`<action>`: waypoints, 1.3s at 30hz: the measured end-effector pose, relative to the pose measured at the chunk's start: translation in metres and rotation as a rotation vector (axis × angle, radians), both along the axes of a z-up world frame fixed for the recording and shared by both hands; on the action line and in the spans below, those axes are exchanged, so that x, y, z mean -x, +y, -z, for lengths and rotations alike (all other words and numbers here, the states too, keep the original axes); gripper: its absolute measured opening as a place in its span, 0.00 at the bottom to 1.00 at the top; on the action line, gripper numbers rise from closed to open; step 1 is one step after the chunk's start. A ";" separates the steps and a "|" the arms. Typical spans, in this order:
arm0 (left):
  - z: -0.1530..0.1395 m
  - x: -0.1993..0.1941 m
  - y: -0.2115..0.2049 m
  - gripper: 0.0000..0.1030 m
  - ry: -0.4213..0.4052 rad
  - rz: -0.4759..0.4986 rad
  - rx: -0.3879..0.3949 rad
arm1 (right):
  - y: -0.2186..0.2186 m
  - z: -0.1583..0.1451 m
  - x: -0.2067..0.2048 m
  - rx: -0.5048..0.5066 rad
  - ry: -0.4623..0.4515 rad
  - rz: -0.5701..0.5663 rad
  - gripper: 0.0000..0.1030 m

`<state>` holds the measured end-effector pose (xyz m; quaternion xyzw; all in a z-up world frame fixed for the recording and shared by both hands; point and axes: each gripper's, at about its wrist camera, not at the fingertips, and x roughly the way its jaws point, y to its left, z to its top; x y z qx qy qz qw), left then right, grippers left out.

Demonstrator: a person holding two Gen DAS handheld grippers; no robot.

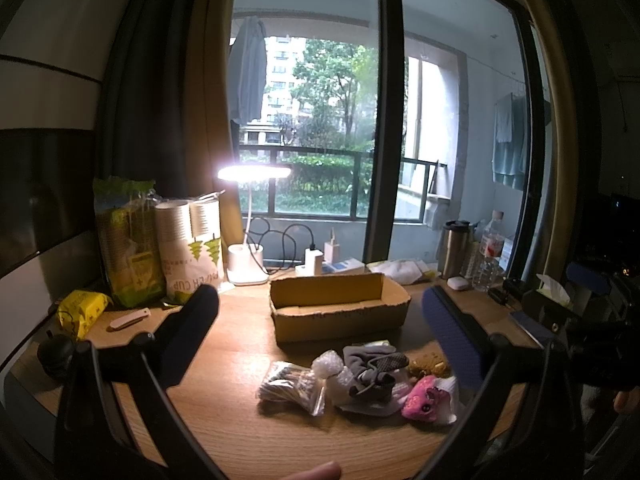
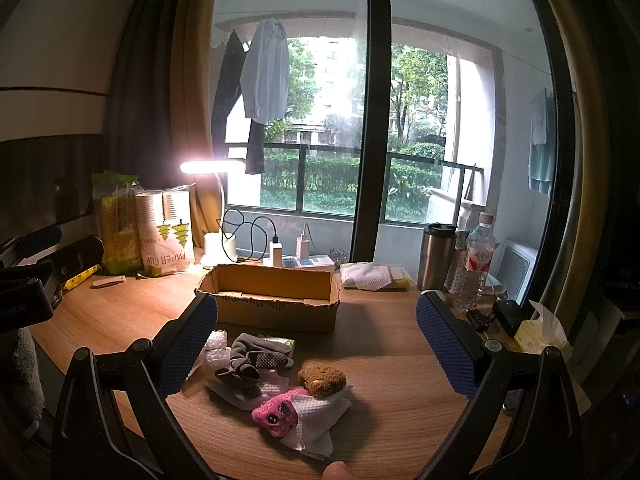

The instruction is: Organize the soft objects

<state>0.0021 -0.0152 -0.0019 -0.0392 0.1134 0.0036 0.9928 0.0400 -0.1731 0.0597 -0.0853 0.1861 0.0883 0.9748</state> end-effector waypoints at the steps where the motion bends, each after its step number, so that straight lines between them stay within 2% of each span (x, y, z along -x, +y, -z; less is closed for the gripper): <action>1: 0.001 0.000 -0.001 0.99 0.002 0.000 0.000 | 0.000 0.000 0.000 0.000 0.001 0.000 0.98; 9: 0.014 -0.010 0.006 0.99 0.044 -0.005 0.011 | -0.001 0.012 -0.007 0.003 0.035 0.003 0.98; 23: 0.075 -0.066 -0.001 0.99 0.257 0.022 -0.008 | -0.015 0.070 -0.050 -0.005 0.203 0.032 0.98; 39: 0.107 -0.134 -0.044 0.99 0.388 0.109 -0.129 | -0.035 0.132 -0.121 -0.031 0.388 0.007 0.98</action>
